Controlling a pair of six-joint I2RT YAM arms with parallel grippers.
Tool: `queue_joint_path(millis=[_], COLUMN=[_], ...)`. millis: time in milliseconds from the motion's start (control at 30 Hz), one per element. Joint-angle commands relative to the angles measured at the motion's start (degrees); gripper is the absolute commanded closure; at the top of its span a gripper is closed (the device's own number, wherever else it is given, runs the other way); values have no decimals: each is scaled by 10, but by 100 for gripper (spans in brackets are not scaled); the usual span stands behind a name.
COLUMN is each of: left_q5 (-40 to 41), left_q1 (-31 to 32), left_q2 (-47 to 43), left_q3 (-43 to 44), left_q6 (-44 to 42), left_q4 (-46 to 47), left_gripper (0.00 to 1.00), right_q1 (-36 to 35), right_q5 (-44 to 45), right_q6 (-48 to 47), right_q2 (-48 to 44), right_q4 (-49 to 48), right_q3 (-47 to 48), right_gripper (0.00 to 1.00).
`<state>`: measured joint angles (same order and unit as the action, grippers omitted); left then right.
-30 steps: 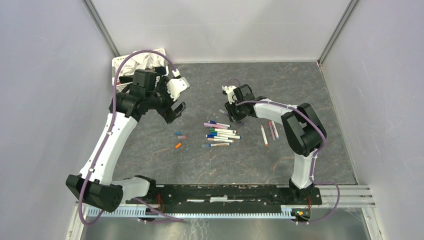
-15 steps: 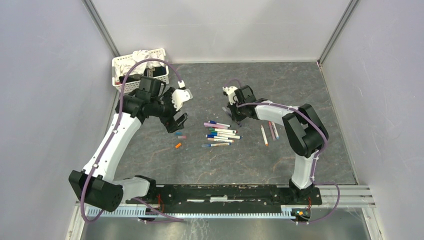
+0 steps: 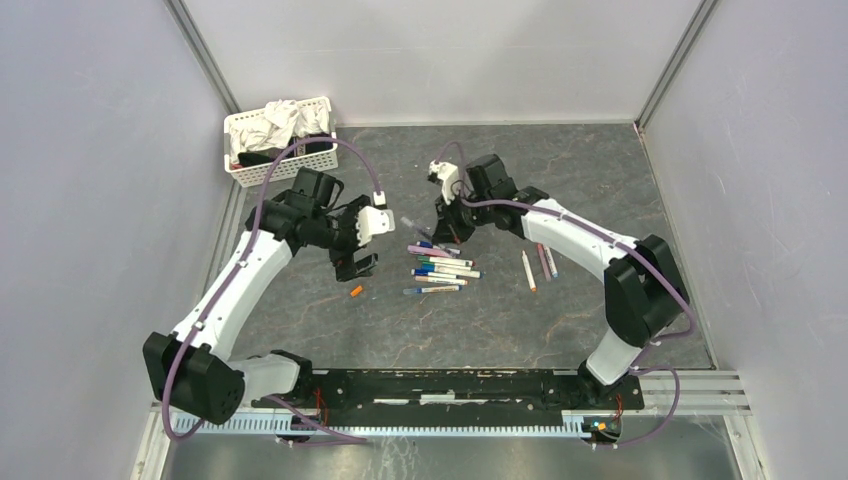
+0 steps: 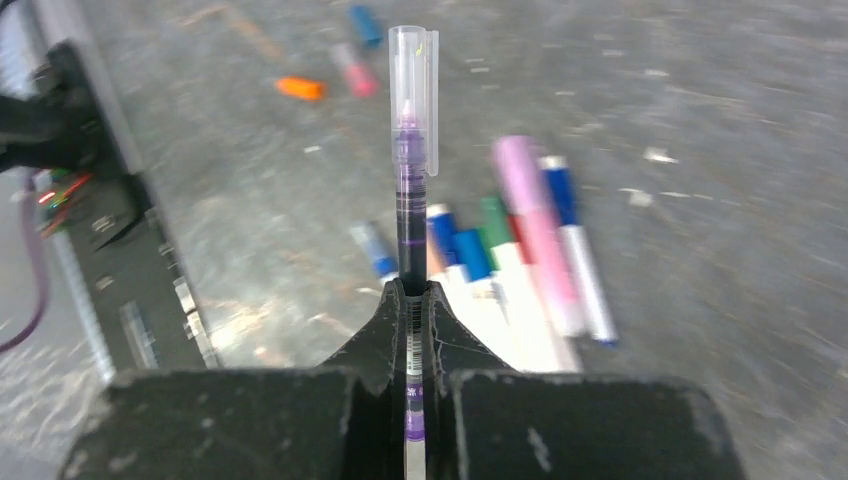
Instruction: Open the pen caps
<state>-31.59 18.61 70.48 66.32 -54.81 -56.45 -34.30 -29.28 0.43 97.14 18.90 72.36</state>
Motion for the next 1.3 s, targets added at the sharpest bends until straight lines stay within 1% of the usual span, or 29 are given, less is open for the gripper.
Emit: queue_joint_path(millis=[0,133,267,333,500,667,700,767,800,833,900,1000,1167,1233,1267], left_q5=[-30,-19,-9,-2,3,-6,-5,-4,-3,-2,1,3,5,10,13], left_q1=[24,55,89,98,102,111,113,116,117,117,117,117,117,117,117], left_q2=[-13,-4,-4,-6,-5,-3,-3,0,1,3,4,3,3,5,6], left_q3=[-7,-15,-27,-35,-41,-37,-36,-33,-32,-31,-30,-30,-22,-17,-14], left_q6=[-102,-127,-131,-129,-129,-128,-129,-131,-132,-130,-128,-127,-128,-131,-131], left_q4=[14,-12,-32,-32,-33,-36,-38,-45,-47,-48,-51,-53,-56,-58,-58], left_gripper=[0,2,9,15,34,58,63,75,84,96,98,98,98,98,98], right_q1=[-45,-74,-83,-85,-90,-91,-93,-93,-94,-95,-98,-105,-114,-116,-116], right_q5=[-146,-181,-206,-212,-231,-241,-241,-244,-245,-245,-250,-262,-282,-289,-292], right_q6=[11,32,65,69,82,89,92,103,112,122,140,162,181,181,179], right_q2=[-31,-36,-38,-36,-27,-13,-11,-7,-6,-3,2,17,45,52,53], right_q4=[15,-9,-47,-50,-60,-66,-68,-80,-91,-102,-127,-155,-179,-181,-180], right_q3=[-28,-35,-39,-34,-32,-27,-26,-28,-31,-33,-38,-40,-31,-28,-28], right_gripper=[100,100,100,100,100,100,99,90,86,78,68,61,61,63,66])
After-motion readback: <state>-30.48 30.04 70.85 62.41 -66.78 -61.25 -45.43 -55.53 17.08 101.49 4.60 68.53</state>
